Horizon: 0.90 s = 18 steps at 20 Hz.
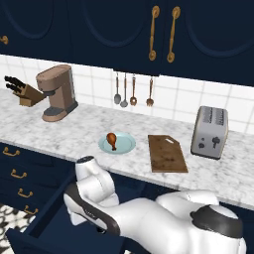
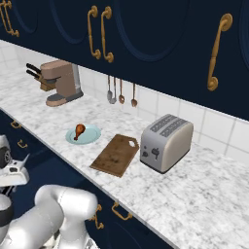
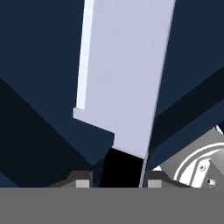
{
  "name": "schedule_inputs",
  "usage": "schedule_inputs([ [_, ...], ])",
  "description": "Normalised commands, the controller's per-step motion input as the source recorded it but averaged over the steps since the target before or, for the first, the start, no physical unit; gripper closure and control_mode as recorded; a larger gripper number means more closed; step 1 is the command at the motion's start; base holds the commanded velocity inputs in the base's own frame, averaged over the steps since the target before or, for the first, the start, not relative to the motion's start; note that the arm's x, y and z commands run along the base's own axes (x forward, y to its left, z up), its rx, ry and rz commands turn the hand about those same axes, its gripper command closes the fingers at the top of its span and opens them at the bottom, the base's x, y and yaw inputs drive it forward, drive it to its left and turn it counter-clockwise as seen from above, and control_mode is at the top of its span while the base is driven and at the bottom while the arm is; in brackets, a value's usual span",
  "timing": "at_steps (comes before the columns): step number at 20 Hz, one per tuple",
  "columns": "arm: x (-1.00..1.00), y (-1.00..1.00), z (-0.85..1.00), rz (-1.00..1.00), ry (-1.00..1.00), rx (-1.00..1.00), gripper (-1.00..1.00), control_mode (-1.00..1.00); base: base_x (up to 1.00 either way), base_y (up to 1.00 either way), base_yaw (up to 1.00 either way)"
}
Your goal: Pick up the knife from the drawer and place it on the cutting board. Then place the meat from the plate to the cutting board.
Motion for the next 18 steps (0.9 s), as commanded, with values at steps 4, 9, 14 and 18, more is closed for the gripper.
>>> schedule_inputs([
  [4,0.15,-0.44,0.42,0.00,-0.01,0.01,1.00,-1.00,0.00,0.00,0.00],
  [9,0.36,-0.46,0.55,0.00,0.00,0.00,1.00,-1.00,0.00,0.00,0.00],
  [14,0.24,-0.48,0.52,-0.02,-0.01,0.00,1.00,-1.00,0.00,0.00,0.00],
  [18,0.38,-0.51,0.09,-0.09,-0.06,0.00,1.00,-1.00,0.00,0.00,0.00],
])
